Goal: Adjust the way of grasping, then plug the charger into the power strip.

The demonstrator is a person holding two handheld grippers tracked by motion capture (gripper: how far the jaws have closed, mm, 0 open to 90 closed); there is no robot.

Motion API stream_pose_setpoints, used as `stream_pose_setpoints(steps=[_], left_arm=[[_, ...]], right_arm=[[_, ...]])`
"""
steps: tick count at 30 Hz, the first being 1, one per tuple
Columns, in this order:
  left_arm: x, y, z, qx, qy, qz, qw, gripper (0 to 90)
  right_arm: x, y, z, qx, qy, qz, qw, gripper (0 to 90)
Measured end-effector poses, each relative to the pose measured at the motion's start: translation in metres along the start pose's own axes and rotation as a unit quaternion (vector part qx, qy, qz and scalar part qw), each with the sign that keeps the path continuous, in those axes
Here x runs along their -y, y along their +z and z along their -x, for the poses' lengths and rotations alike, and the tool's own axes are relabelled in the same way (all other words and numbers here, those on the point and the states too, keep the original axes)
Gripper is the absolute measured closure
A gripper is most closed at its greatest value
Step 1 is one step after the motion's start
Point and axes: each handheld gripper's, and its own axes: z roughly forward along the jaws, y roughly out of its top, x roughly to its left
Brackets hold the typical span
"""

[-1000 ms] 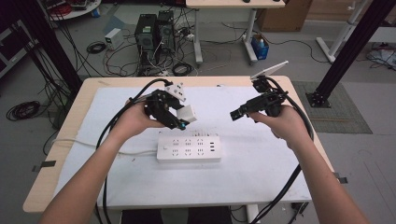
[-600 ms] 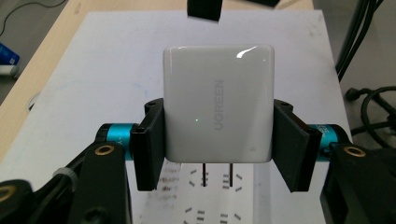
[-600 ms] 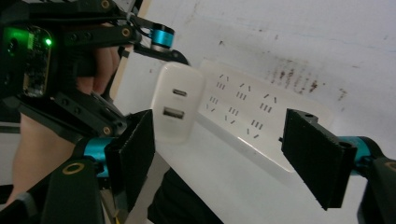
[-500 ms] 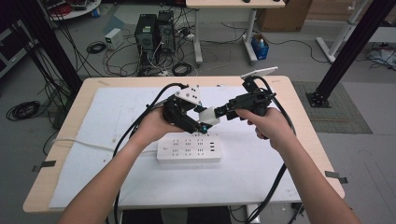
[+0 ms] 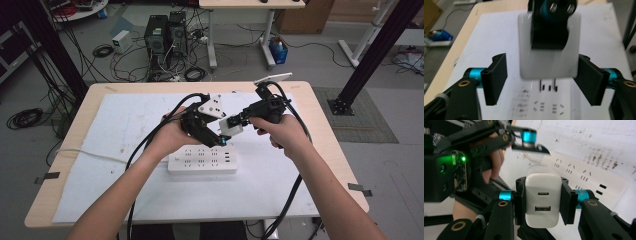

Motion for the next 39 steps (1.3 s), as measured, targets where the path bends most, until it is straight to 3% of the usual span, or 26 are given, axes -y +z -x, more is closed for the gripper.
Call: stream_pose_setpoints(steps=[1, 2, 3, 4, 6, 7, 9, 12, 14, 16, 17, 18, 19, 20, 24, 25, 26, 27, 29, 31, 33, 34, 36, 37, 38, 39], left_arm=[[0.003, -0.004, -0.001, -0.014, -0.001, -0.011, 0.9998, 22.8], [0.006, -0.008, -0.001, -0.025, -0.005, -0.018, 0.9995, 22.8], [0.01, -0.014, -0.004, -0.025, -0.006, -0.032, 0.9991, 22.8], [0.014, -0.019, -0.006, -0.027, -0.013, -0.043, 0.9987, 22.8], [0.023, -0.03, -0.01, -0.031, -0.024, -0.079, 0.9961, 22.8], [0.028, -0.034, -0.012, -0.035, -0.032, -0.102, 0.9937, 22.8], [0.038, -0.044, -0.015, -0.043, -0.049, -0.144, 0.9875, 22.8], [0.054, -0.058, -0.023, -0.046, -0.083, -0.211, 0.973, 22.8], [0.066, -0.064, -0.03, -0.036, -0.116, -0.257, 0.9587, 22.8], [0.076, -0.069, -0.035, -0.05, -0.132, -0.301, 0.9432, 22.8], [0.081, -0.07, -0.036, -0.057, -0.14, -0.313, 0.9378, 22.8], [0.084, -0.072, -0.037, -0.062, -0.144, -0.318, 0.9352, 22.8], [0.087, -0.075, -0.038, -0.062, -0.15, -0.322, 0.9329, 22.8], [0.09, -0.077, -0.039, -0.061, -0.155, -0.322, 0.9322, 22.8], [0.097, -0.083, -0.04, -0.065, -0.163, -0.32, 0.9311, 22.8], [0.099, -0.086, -0.041, -0.064, -0.165, -0.319, 0.9308, 22.8], [0.099, -0.086, -0.041, -0.064, -0.165, -0.319, 0.9308, 22.8], [0.1, -0.087, -0.04, -0.063, -0.167, -0.318, 0.9314, 22.8], [0.1, -0.088, -0.04, -0.063, -0.167, -0.314, 0.9327, 22.8], [0.101, -0.09, -0.04, -0.065, -0.169, -0.311, 0.9331, 22.8], [0.102, -0.091, -0.04, -0.065, -0.167, -0.311, 0.9332, 22.8], [0.102, -0.092, -0.04, -0.065, -0.168, -0.31, 0.9335, 22.8], [0.104, -0.093, -0.04, -0.067, -0.17, -0.308, 0.9336, 22.8], [0.105, -0.094, -0.04, -0.068, -0.172, -0.308, 0.9334, 22.8], [0.107, -0.095, -0.04, -0.067, -0.173, -0.307, 0.9334, 22.8], [0.108, -0.096, -0.04, -0.066, -0.173, -0.308, 0.9332, 22.8]], right_arm=[[-0.002, -0.007, -0.002, 0.008, -0.015, 0.004, 0.9999, 62.5], [-0.002, -0.007, -0.002, 0.008, -0.015, 0.004, 0.9999, 62.5], [-0.004, -0.014, -0.008, 0.039, -0.046, 0.001, 0.9982, 62.5], [-0.004, -0.014, -0.008, 0.039, -0.046, 0.001, 0.9982, 62.5], [-0.006, -0.018, -0.015, 0.068, -0.072, -0.016, 0.9949, 62.5], [-0.007, -0.019, -0.018, 0.086, -0.093, -0.027, 0.9916, 62.5], [-0.009, -0.018, -0.027, 0.139, -0.135, -0.054, 0.9795, 62.4], [-0.012, -0.015, -0.036, 0.2, -0.184, -0.087, 0.9584, 62.5], [-0.014, -0.012, -0.039, 0.211, -0.21, -0.108, 0.9486, 62.4], [-0.015, -0.007, -0.043, 0.231, -0.236, -0.124, 0.9356, 62.4], [-0.016, -0.004, -0.045, 0.248, -0.247, -0.134, 0.9272, 62.4], [-0.017, -0.001, -0.046, 0.26, -0.257, -0.141, 0.9201, 62.4], [-0.017, 0.001, -0.047, 0.266, -0.26, -0.147, 0.9165, 62.4], [-0.017, 0.002, -0.048, 0.268, -0.269, -0.15, 0.9129, 62.4], [-0.018, 0.007, -0.048, 0.267, -0.277, -0.157, 0.9098, 62.4], [-0.019, 0.009, -0.048, 0.271, -0.279, -0.162, 0.9069, 62.4], [-0.019, 0.009, -0.048, 0.271, -0.279, -0.162, 0.9069, 62.4], [-0.019, 0.011, -0.048, 0.267, -0.279, -0.167, 0.9071, 62.4], [-0.02, 0.013, -0.048, 0.268, -0.289, -0.169, 0.9035, 62.4], [-0.021, 0.015, -0.048, 0.267, -0.291, -0.171, 0.9029, 62.4], [-0.022, 0.02, -0.048, 0.266, -0.301, -0.175, 0.8989, 62.4], [-0.022, 0.023, -0.048, 0.261, -0.309, -0.18, 0.8965, 62.4], [-0.023, 0.032, -0.049, 0.259, -0.333, -0.193, 0.886, 62.4], [-0.024, 0.045, -0.049, 0.261, -0.355, -0.205, 0.8739, 62.4], [-0.024, 0.045, -0.049, 0.261, -0.355, -0.205, 0.8739, 62.4], [-0.025, 0.052, -0.049, 0.26, -0.363, -0.211, 0.8697, 62.3]])
